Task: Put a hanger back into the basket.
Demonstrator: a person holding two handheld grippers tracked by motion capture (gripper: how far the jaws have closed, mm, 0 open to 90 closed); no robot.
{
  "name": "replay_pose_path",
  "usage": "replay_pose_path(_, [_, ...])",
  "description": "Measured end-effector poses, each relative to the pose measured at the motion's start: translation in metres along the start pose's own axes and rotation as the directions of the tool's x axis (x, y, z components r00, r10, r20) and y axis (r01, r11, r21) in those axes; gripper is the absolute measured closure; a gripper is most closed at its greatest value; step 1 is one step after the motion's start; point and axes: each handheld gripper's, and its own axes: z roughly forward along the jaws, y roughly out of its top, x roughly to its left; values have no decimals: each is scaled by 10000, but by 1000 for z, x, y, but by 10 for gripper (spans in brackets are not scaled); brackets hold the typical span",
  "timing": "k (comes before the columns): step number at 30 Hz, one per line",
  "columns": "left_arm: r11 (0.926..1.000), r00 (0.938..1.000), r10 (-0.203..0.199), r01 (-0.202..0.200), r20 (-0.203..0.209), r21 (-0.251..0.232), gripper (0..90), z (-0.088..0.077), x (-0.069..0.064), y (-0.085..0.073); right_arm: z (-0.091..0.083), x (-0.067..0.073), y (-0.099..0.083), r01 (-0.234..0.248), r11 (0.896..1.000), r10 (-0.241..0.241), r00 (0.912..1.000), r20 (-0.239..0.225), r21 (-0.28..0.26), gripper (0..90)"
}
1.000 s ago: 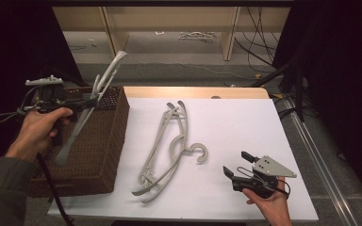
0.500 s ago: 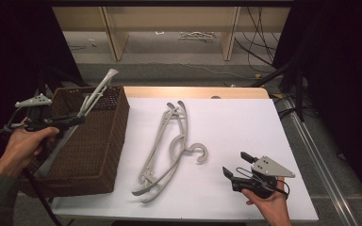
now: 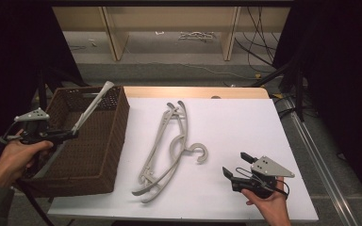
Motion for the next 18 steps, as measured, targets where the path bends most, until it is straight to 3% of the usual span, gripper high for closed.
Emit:
replay_pose_path(3, [9997,9998,-40,35,203,241,810,6,3,-7,1,1,-1,-115,9999,115,9999,-26,-102,192])
replay_pose_path(5, [9987,9996,-10,-4,270,502,808,11,3,-8,-2,1,0,-130,9997,130,9999,6,197,192])
replay_pose_path(8, [9969,9997,110,-127,219,782,807,15,1,-8,-2,1,0,-132,9997,131,9999,7,202,192])
replay_pose_path(9, [9924,9996,198,-218,184,1209,806,21,1,-8,1,1,-1,-228,9997,228,9997,-115,-55,192])
replay_pose_path(10, [9924,9996,198,-218,184,1209,807,21,1,-8,1,1,-1,-228,9997,228,9997,-115,-55,192])
replay_pose_path(11, [9865,9996,267,-262,-12,1618,807,26,2,-8,1,1,-1,-86,9999,86,10000,-36,-123,193])
replay_pose_path(15, [9801,9999,-12,46,-173,1987,799,35,4,-11,-1,1,0,-154,9998,154,9999,-6,135,193])
replay_pose_path(18, [9729,9997,34,20,-229,2312,794,42,4,-15,-1,0,-1,-145,9998,146,9999,-61,109,192])
